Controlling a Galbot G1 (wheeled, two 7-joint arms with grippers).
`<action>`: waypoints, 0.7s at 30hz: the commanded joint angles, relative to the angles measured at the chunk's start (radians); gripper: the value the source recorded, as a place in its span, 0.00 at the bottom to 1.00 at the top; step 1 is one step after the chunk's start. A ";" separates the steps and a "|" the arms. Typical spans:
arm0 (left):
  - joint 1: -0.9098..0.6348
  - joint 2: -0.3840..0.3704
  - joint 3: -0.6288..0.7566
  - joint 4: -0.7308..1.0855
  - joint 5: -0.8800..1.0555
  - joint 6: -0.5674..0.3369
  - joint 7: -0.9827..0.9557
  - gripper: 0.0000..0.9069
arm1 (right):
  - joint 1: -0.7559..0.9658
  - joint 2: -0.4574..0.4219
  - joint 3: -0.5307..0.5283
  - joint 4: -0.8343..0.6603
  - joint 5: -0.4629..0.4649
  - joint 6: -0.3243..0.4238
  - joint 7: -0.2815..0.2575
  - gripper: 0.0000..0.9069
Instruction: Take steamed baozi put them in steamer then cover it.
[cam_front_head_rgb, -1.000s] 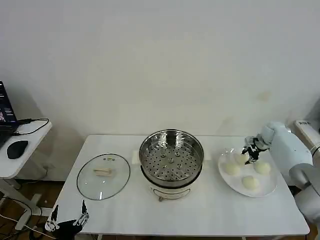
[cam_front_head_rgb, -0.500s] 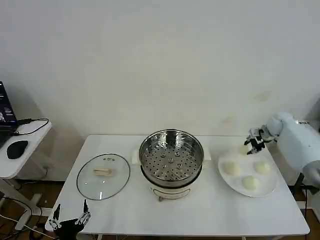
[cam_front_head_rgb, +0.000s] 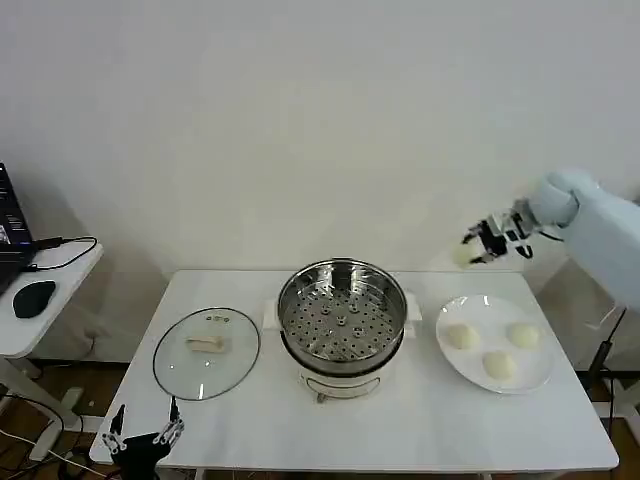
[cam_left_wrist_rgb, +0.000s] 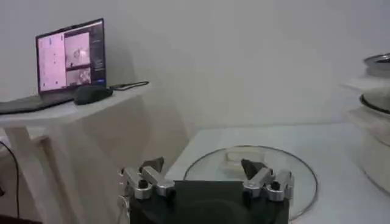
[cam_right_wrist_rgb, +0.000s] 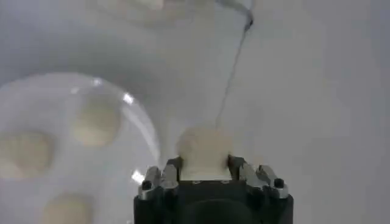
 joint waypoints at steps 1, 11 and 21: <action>-0.016 0.000 0.000 0.002 -0.002 0.006 0.000 1.00 | 0.212 0.059 -0.209 0.170 0.144 -0.013 0.004 0.58; -0.026 -0.003 -0.015 -0.004 -0.006 0.007 0.001 1.00 | 0.223 0.250 -0.291 0.179 0.184 0.029 0.028 0.58; -0.019 -0.002 -0.039 -0.024 -0.014 0.010 0.002 1.00 | 0.192 0.325 -0.399 0.208 0.126 0.148 0.118 0.58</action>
